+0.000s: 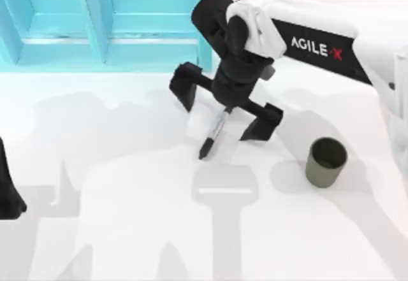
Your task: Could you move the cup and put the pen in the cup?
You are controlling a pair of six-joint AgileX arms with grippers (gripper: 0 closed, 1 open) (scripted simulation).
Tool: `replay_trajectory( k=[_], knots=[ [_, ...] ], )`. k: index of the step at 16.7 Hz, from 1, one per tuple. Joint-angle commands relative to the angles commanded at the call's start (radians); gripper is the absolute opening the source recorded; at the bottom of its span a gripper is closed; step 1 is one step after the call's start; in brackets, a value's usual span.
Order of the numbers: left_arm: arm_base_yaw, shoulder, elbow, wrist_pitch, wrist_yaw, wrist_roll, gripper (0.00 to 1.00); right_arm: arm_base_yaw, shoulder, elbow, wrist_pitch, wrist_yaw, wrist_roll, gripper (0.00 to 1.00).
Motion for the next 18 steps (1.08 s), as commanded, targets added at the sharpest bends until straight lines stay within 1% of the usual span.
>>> replay_trajectory(
  k=[12,13,18],
  knots=[
    [0.0,0.0,0.0,0.0,0.0,0.0,1.0,0.0,0.0,0.0,0.0,0.0,0.0,0.02],
    [0.0,0.0,0.0,0.0,0.0,0.0,1.0,0.0,0.0,0.0,0.0,0.0,0.0,0.0],
    [0.0,0.0,0.0,0.0,0.0,0.0,1.0,0.0,0.0,0.0,0.0,0.0,0.0,0.0]
  ],
)
